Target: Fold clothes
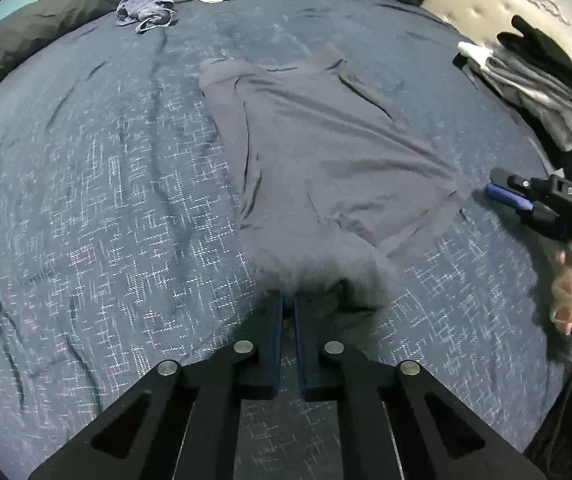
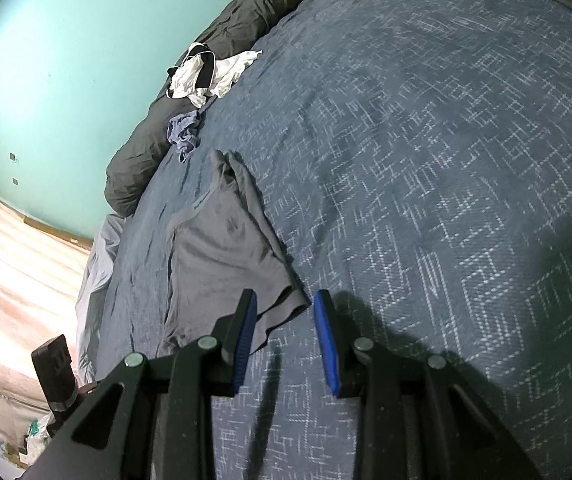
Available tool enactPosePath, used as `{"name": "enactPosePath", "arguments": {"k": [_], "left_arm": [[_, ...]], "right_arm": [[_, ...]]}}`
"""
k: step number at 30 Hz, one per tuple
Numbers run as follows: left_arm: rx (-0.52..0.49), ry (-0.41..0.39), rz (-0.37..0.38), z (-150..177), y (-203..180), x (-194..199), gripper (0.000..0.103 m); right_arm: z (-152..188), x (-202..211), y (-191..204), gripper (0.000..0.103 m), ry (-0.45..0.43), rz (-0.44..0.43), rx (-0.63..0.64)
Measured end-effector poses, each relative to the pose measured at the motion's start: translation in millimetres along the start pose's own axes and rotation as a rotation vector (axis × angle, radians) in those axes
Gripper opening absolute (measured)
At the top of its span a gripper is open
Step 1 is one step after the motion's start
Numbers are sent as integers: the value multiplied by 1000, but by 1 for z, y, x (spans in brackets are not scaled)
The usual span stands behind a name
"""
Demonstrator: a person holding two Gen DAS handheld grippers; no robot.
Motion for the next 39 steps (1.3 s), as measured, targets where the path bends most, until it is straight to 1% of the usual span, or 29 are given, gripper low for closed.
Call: {"name": "enactPosePath", "arguments": {"k": [3, 6, 10, 13, 15, 16, 17, 18, 19, 20, 21, 24, 26, 27, 28, 29, 32, 34, 39], "left_arm": [[23, -2, 16, 1, 9, 6, 5], [29, 8, 14, 7, 17, 8, 5], [18, 45, 13, 17, 18, 5, 6], [15, 63, -2, 18, 18, 0, 7], [43, 43, 16, 12, 17, 6, 7], [59, 31, 27, 9, 16, 9, 9], [76, 19, 38, 5, 16, 13, 17], [92, 6, 49, 2, 15, 16, 22], [108, -6, 60, -2, 15, 20, 30], [125, -18, 71, -5, 14, 24, 33], [125, -24, 77, -7, 11, 25, 33], [95, -21, 101, -10, -6, 25, 34], [50, -8, 113, -22, -31, 12, 34], [33, -4, 114, -18, -37, 12, 34], [21, 3, 109, -12, -36, 13, 34], [10, 9, 102, -6, -33, 15, 36], [-17, 27, 80, 7, -30, 17, 38], [-17, 31, 59, 4, -42, 4, 38], [4, 27, 34, 0, -40, 0, 38]], "right_arm": [[-1, 0, 0, 29, 0, -3, -1], [-1, 0, 0, 29, 0, -4, -3], [1, -2, 1, 29, 5, -4, -1], [2, -3, 2, 29, 9, -4, 1], [3, -4, 3, 29, 12, -4, 2], [3, -4, 3, 29, 13, -4, 2], [2, -4, 3, 29, 12, -3, 0], [2, -4, 2, 29, 10, -3, -1], [1, -4, 2, 29, 9, -1, -1], [1, -5, 3, 29, 9, -1, 0], [1, -6, 3, 29, 10, -1, 1], [1, -10, 5, 29, 19, 0, 5], [1, -10, 6, 29, 20, 0, 7], [1, -10, 6, 30, 20, 0, 8], [1, -10, 6, 31, 20, 1, 8], [1, -10, 5, 35, 19, 4, 6], [0, -9, 2, 37, 17, 7, 0], [-1, -9, 2, 37, 16, 12, 5], [-1, -9, 4, 37, 15, 18, 8]]}}
Point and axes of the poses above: each gripper's, at about its wrist camera, not at the fingertips, and x roughly against the way its jaws point, y to its left, z to its underside, the point moved 10 cm from there along -x, roughly the way its jaws point, and after that the axes turned 5 degrees about x, right-handed, at the moved point
